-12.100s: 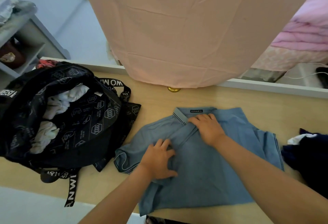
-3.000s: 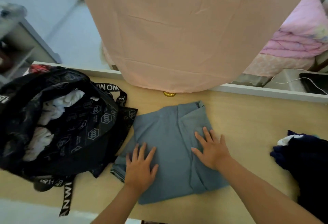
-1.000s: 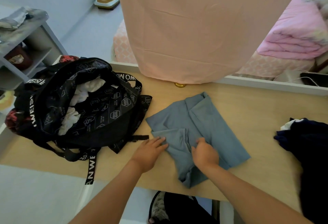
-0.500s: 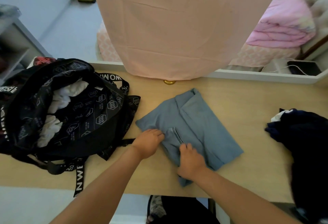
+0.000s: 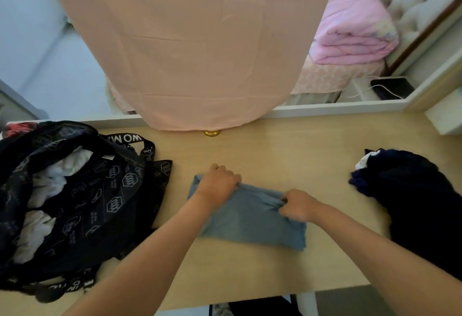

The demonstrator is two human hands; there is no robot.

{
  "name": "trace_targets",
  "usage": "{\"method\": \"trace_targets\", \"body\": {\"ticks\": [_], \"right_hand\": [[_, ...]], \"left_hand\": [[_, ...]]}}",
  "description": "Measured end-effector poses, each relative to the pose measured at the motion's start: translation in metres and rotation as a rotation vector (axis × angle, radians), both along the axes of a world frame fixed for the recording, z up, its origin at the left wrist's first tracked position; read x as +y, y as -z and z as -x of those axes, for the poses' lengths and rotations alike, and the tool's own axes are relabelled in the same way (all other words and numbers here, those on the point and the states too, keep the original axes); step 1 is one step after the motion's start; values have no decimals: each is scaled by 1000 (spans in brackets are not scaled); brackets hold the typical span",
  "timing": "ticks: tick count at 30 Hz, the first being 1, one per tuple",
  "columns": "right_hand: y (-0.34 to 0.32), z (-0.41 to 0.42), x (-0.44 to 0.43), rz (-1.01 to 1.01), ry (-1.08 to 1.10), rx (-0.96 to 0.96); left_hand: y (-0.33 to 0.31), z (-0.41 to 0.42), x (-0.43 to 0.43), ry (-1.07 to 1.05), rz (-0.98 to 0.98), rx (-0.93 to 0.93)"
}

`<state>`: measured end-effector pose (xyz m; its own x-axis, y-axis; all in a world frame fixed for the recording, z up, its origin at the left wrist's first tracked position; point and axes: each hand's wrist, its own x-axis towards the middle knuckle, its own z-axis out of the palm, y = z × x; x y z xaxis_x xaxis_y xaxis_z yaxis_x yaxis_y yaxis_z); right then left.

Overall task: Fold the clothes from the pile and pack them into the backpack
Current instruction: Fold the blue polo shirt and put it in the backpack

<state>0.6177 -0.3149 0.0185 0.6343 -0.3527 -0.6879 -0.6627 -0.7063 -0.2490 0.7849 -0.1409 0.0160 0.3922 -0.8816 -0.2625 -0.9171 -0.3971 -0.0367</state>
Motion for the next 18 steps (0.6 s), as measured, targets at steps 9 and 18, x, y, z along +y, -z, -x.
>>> {"method": "trace_targets", "body": {"ticks": [9,18], "right_hand": [[49,14,-11,563,-31,-239],[76,11,7,300,-474,-281]], "left_hand": [[62,10,42,-101,-85,-65],[71,41,49,283,70,9]]}}
